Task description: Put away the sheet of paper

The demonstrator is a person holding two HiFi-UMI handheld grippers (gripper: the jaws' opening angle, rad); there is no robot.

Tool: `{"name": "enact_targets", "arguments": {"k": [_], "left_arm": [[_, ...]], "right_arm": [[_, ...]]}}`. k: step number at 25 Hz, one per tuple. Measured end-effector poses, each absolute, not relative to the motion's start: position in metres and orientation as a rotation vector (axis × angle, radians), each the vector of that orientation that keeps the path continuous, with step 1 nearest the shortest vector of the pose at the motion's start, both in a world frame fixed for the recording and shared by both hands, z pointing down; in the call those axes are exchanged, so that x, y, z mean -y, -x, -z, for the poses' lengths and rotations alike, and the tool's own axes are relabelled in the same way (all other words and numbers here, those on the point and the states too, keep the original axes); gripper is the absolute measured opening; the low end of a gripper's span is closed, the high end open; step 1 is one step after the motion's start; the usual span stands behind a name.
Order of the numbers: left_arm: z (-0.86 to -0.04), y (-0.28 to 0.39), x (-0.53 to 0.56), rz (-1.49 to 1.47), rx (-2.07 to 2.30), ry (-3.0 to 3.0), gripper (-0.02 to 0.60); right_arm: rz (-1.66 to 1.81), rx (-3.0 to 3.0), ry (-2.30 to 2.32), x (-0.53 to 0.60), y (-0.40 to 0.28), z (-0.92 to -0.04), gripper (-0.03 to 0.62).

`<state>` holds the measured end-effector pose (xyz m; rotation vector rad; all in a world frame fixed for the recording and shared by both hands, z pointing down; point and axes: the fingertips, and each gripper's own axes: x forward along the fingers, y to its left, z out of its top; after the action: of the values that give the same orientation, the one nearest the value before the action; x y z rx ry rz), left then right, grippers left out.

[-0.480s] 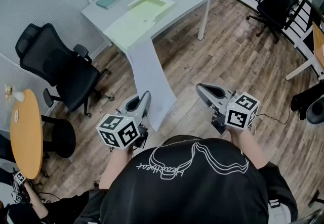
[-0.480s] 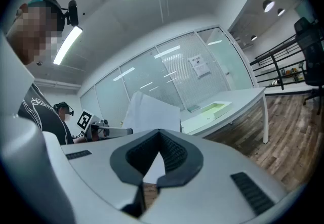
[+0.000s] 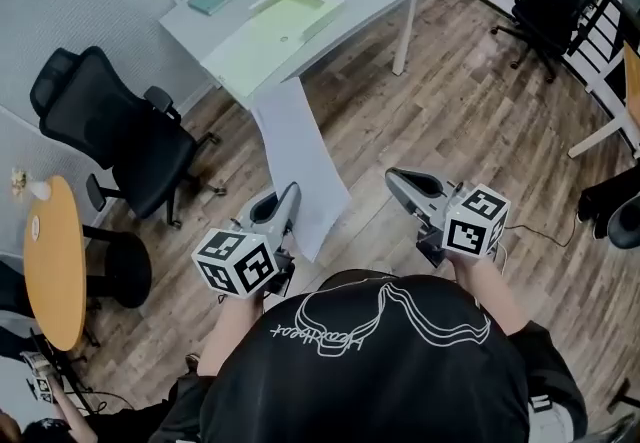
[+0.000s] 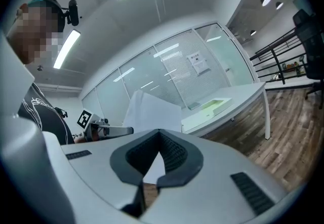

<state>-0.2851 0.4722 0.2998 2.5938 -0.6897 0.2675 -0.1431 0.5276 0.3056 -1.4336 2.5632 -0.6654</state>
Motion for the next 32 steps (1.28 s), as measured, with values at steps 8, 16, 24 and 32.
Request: {"name": "enact_targets", "arguments": {"k": [8,16,24,32], "left_arm": [[-0.309,0.259,-0.473,-0.288,0.671,-2.583,0.009],[-0.297,0.186,-0.470,-0.295,0.672,-2.589,0.009],[-0.290,0.151,-0.466,-0.238,0.676,-2.616,0.009],[-0.293,0.140,-0.430,-0.211,0.680,-2.604,0.009]], "right_arm": [[0.698,-2.530,1.401,-0.528,0.120,-0.318,0.009],[0.712,-2.463,1.377,-0.527,0.040,-0.312,0.009],[0.675,-2.477,1.344,-0.521,0.005,-0.309,0.009],[0.679,-2.483,1.349,-0.490,-0.009,-0.310,0.009]]}}
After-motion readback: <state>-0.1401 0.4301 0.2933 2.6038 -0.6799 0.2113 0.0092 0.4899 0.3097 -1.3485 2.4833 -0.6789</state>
